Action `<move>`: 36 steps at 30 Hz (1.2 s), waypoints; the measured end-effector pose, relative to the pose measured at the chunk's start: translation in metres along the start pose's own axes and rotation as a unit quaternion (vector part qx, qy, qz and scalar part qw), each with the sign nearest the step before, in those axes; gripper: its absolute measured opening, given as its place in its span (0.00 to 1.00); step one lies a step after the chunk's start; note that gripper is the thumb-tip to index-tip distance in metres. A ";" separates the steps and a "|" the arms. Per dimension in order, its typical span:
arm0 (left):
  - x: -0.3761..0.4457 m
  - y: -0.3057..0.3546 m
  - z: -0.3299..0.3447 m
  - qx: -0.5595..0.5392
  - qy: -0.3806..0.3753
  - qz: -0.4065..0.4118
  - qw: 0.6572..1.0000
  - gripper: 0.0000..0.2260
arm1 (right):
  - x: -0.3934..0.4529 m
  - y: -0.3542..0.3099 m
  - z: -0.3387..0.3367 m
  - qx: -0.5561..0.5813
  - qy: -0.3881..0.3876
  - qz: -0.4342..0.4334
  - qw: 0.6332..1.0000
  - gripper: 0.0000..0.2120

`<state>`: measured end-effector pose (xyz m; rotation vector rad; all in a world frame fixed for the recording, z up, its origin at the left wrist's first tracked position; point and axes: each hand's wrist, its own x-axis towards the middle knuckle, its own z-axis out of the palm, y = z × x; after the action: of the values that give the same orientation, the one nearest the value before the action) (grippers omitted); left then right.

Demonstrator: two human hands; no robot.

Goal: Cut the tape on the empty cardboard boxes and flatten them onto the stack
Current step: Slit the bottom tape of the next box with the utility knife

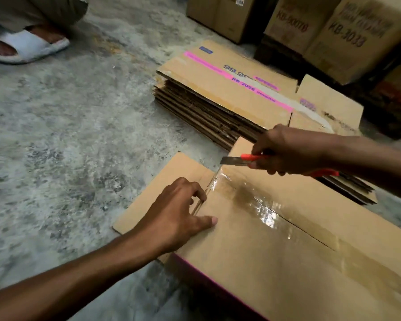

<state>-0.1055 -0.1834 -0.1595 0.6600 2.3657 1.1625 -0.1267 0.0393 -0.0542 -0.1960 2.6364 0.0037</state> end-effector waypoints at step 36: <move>-0.004 -0.001 0.033 -0.270 0.026 -0.133 0.953 0.14 | -0.036 -0.013 0.067 0.004 0.104 -0.005 0.995 0.10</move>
<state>-0.0844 -0.1658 -0.1786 0.1202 1.9532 1.6123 -0.0618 0.0340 -0.0954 -0.2170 2.8430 -0.0310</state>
